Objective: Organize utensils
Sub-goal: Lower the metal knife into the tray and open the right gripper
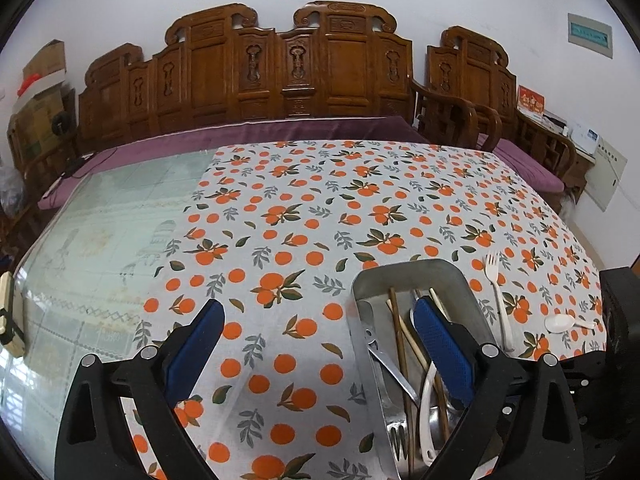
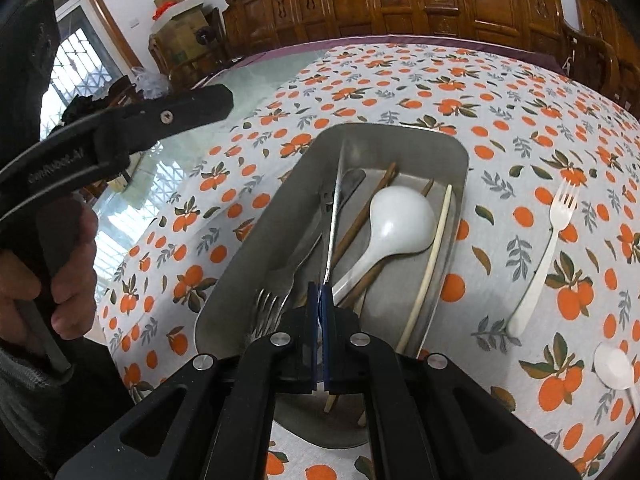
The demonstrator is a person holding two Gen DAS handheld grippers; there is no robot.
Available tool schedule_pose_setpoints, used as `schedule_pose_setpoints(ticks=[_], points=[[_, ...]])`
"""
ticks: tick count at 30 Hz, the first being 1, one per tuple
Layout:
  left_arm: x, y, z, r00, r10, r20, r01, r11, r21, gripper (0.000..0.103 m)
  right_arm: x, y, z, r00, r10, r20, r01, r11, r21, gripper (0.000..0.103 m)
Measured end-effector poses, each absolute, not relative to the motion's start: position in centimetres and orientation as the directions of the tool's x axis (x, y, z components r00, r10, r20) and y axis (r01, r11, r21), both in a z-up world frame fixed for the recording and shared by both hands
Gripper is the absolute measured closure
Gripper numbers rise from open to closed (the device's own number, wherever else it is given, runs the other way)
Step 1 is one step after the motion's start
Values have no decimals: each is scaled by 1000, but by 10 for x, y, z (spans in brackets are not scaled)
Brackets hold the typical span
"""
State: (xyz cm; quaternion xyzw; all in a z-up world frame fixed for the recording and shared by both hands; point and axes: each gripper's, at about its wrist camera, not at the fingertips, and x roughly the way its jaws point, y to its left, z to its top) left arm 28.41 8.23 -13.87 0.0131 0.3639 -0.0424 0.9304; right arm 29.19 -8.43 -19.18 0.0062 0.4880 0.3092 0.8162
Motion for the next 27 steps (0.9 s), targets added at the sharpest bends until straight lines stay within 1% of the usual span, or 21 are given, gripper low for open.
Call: schedule_pose_setpoints(ticks=[5,9,12,14,16,18,19,23,27], points=[[284,81,-138,731,-71,-679,90,996,-8,11,291,-88,-192,332,518,-788,-501,805,318,97],[281,76,-136,730,-88,-678,105,994,-16,11,284,-109,-171,385,530,-756,-517,802,299,97],[278,68,-135,729,-114,-675,131,991,-26,11,278,-139,-152,439,510,-740,-515,817,258,97],[275,59,-134,729,-125,-673,148,989,-23,11,275,-167,-143,477,467,-745,-502,840,205,97],[272,49,-134,728,-139,-672,168,986,-22,11,274,-193,-139,506,413,-757,-480,864,150,92],[270,40,-135,724,-151,-673,185,983,-21,11,273,-219,-140,528,355,-772,-458,884,94,84],[268,34,-135,723,-157,-672,196,980,-18,11,274,-233,-142,533,327,-781,-443,893,71,83],[262,14,-138,716,-175,-676,234,972,-4,11,281,-280,-157,529,235,-815,-388,922,13,68],[257,-3,-141,719,-180,-671,255,967,14,11,283,-312,-180,500,188,-845,-352,936,0,66]])
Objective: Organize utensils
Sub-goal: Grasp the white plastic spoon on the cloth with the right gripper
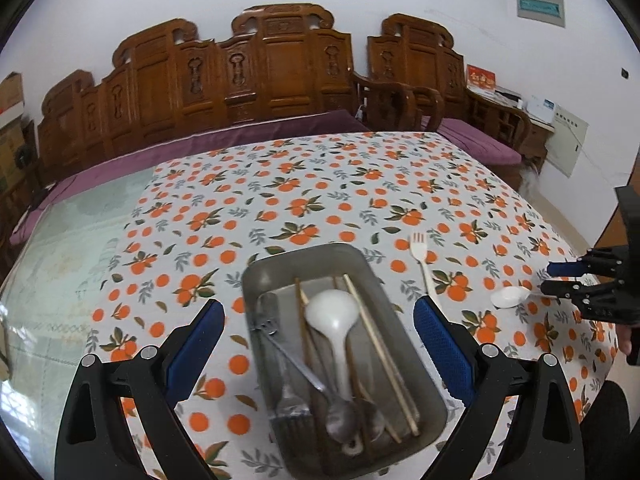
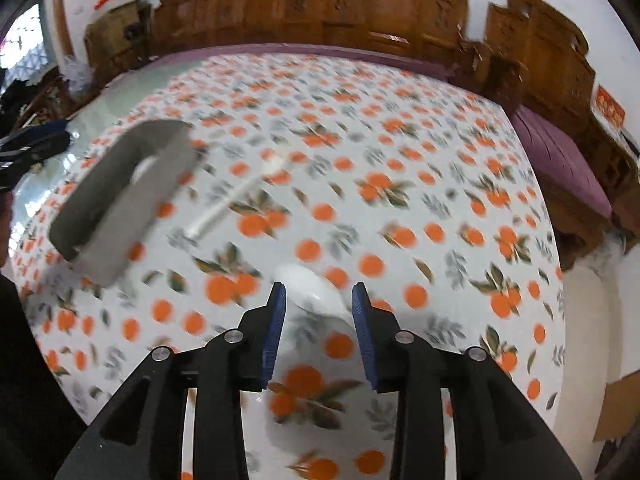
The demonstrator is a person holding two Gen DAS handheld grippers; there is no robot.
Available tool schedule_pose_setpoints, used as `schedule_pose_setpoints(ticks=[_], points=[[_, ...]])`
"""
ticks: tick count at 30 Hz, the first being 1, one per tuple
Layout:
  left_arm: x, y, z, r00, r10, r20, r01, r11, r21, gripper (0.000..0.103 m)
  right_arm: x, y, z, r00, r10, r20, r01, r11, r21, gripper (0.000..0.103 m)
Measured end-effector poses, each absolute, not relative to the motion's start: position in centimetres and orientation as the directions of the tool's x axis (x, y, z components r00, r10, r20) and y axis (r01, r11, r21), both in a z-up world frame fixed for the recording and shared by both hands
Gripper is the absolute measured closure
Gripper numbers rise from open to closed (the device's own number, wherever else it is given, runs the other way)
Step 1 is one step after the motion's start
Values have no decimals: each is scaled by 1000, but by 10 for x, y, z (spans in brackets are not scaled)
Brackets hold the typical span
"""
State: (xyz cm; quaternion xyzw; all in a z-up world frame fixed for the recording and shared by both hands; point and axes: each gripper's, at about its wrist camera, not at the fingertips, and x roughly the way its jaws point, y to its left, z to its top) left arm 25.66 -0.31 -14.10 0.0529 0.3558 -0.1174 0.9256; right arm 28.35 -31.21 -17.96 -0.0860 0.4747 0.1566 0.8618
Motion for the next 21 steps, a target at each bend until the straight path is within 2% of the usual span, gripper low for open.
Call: schedule_pose_setpoints(ticks=[16,18,19,21], points=[[248,-44,-150,696,-211,-687,329,943,43,11,304,-319,-227,413,155,-897,-387,922,-19,67],[248,-47,-152,694,-203,-691,328,943,53,11,309,-321,-227,410,165,-897,-366,930,4,89],[248,-47,-152,692,-204,-693,329,943,51,11,310,-321,-227,411,162,-897,-362,932,2,96],[250,-49,-153,686,-202,-699,328,943,49,11,314,-321,-227,409,170,-897,-335,942,25,99]])
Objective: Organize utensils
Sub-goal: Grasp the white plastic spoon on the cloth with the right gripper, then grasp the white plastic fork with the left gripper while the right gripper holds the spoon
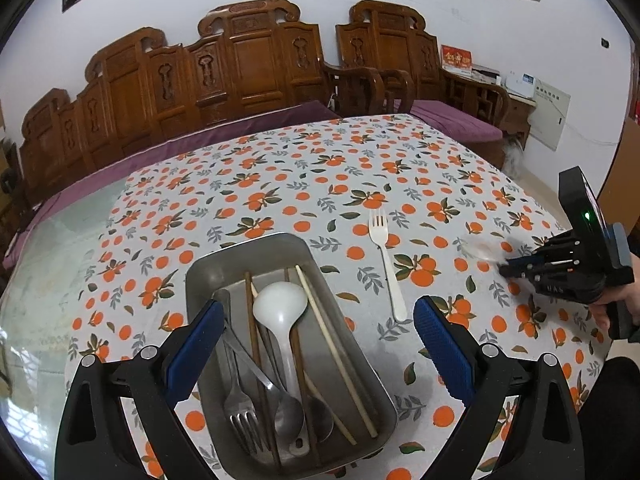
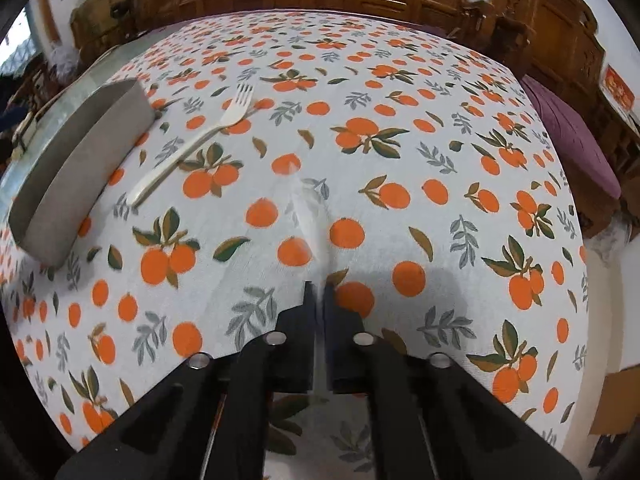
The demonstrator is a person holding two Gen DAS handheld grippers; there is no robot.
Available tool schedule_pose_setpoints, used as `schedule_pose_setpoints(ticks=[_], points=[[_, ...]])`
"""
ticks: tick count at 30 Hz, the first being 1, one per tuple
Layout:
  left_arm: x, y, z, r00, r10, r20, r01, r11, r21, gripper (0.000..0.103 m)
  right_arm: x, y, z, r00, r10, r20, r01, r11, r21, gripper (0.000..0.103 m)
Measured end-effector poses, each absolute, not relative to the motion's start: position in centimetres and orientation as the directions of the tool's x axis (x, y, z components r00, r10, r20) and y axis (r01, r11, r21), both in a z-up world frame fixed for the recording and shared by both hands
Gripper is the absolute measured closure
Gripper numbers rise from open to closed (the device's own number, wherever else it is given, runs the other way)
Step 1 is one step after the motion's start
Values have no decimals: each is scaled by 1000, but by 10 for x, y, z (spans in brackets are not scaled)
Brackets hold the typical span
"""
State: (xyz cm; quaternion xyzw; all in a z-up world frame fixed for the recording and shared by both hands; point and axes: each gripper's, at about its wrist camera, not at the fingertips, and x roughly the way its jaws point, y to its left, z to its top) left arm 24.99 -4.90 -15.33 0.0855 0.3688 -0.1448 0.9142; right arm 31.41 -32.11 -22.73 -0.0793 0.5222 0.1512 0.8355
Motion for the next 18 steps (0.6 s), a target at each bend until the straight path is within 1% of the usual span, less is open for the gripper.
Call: schedule_pose_setpoints(ticks=[6,9,11,13,15,18], points=[[259,-60,-151,664,-210,-718,343,938,42,11,328,-323,-217,482,232,-845,-226,965,136,99],[265,-71,-150,658,-211,-723,358,932,53,11,330,-315,-213,509,223,-831,-240,964,112,99],[274,-81,-151,642,-224,-733,369,929,39,11,331,-314,-209,518,227,-825,-243,963,113,99],[286,-93,-155,626,-227,-746,373,927,31,16,333,-318,-203,532,245,-810,-242,961,132,99],[297,-104,-160,606,-239,-759,381,924,14,17,335,-324,-198,545,259,-798,-231,961,154,99],[311,-119,-169,577,-236,-782,394,919,13,23,337,-330,-197,548,258,-796,-220,962,160,99]])
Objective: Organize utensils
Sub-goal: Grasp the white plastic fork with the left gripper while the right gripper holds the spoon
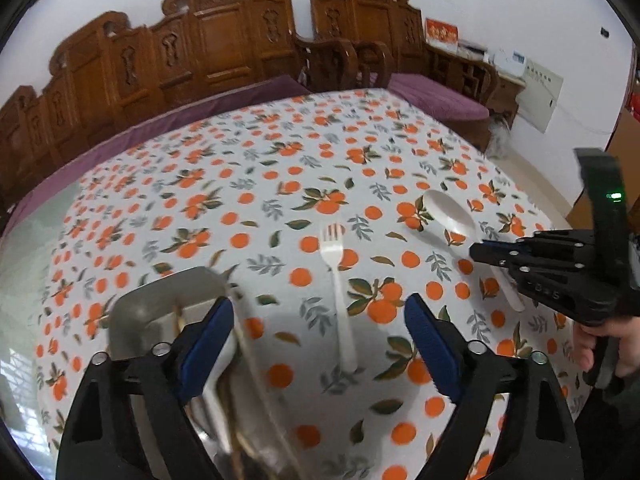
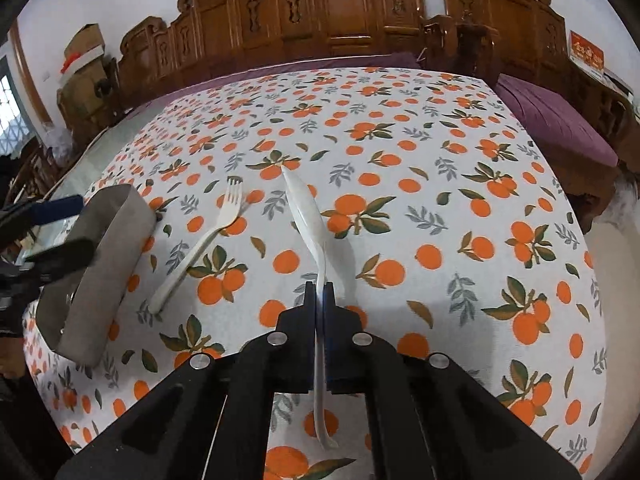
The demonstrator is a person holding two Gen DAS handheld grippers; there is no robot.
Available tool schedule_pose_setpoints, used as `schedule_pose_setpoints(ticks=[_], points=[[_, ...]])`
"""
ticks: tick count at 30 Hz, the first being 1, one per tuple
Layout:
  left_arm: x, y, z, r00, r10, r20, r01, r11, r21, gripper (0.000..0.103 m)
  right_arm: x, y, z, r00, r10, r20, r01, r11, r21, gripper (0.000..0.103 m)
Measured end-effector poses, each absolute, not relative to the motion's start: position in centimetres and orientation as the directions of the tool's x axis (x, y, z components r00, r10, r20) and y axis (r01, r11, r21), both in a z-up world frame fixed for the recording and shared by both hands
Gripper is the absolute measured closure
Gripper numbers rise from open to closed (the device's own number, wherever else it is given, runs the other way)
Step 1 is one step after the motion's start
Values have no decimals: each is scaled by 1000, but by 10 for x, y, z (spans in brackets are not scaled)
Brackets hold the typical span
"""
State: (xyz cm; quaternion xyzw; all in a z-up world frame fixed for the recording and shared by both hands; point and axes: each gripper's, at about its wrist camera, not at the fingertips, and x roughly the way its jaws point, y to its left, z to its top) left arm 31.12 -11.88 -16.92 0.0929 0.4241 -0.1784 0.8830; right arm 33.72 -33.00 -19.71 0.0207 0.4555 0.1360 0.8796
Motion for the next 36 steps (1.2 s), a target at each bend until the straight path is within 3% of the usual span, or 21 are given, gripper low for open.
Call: schedule_pose_setpoints(ticks=[8,12,21,24,26,27,36], points=[[347,-149,-202,457,-221,-861,405,914,-19,47,342,-336,-207,539,238,-808,-215,966,142,99],[355,-160,-210,442,-197,-875,406,914,-1,52,342,-337,-205,543,252,-801,-221,963,153,99],[372,-172,-240,381,-68,-922,377,922,88,77,341,-341,-200,549,280,-788,-220,957,186,99],[373,-174,-240,379,-51,-924,373,922,102,78,341,-339,-199,550,285,-785,-226,956,188,99],[375,-174,-241,373,-47,-927,370,923,103,86,340,-337,-199,549,286,-785,-231,955,186,99],[375,-173,-241,366,-49,-929,371,924,97,96,340,-336,-199,549,285,-786,-233,955,184,99],[353,-165,-216,429,-108,-897,393,916,78,96,336,-323,-191,556,300,-775,-260,949,181,99]])
